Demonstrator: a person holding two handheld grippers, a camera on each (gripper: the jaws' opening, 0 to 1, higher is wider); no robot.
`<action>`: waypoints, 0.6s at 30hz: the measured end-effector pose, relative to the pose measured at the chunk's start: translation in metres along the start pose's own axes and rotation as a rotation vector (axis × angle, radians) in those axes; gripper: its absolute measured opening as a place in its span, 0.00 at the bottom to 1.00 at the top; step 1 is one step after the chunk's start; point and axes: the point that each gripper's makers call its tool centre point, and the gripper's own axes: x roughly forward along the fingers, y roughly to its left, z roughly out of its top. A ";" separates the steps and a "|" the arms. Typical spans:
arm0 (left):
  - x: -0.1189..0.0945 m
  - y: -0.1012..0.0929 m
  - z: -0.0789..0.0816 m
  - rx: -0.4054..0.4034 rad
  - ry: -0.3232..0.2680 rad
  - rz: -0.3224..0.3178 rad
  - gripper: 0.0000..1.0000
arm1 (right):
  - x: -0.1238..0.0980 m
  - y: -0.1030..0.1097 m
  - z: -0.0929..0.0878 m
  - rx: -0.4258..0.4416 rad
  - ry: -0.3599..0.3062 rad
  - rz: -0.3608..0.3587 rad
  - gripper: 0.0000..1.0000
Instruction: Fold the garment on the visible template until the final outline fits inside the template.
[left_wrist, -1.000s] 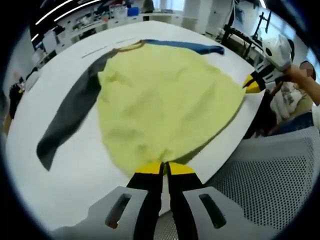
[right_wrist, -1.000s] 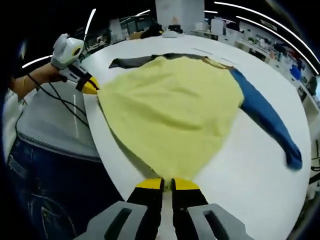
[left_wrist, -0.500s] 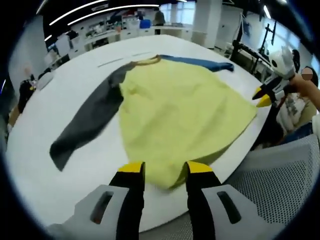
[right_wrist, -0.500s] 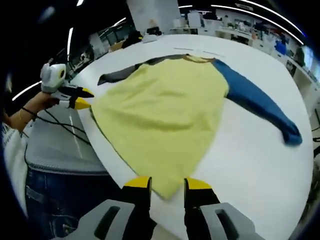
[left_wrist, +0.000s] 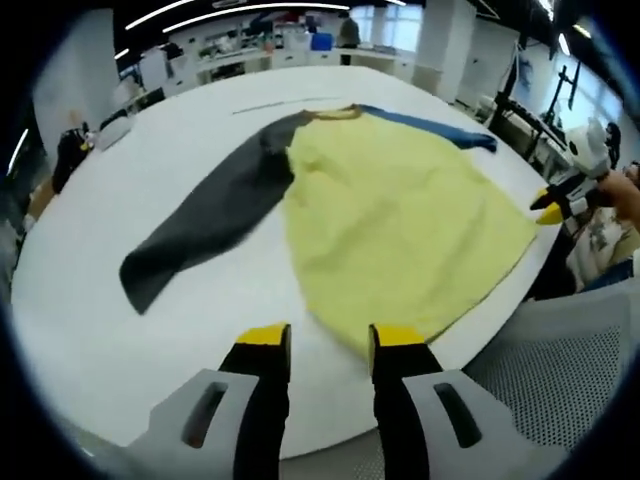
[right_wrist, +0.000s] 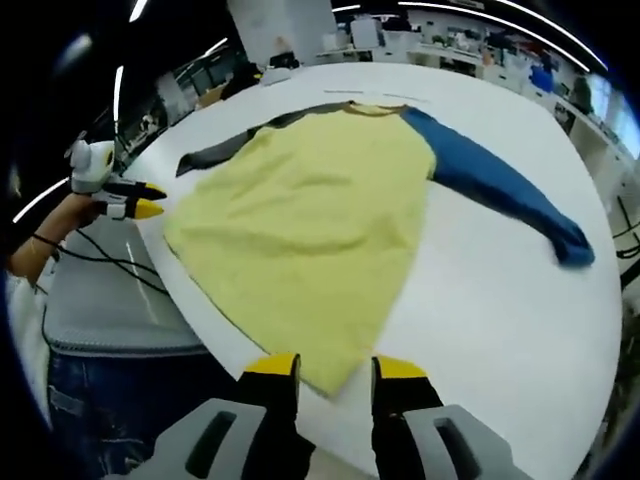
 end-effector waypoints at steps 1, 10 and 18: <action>0.001 0.004 0.001 0.017 -0.014 0.009 0.27 | 0.001 -0.001 -0.001 0.002 0.002 -0.015 0.23; 0.010 0.007 -0.012 0.064 0.010 -0.013 0.25 | 0.009 -0.001 -0.013 0.060 0.014 -0.054 0.16; 0.015 -0.001 -0.015 0.150 0.006 -0.035 0.25 | 0.010 -0.003 -0.013 0.054 0.019 -0.073 0.15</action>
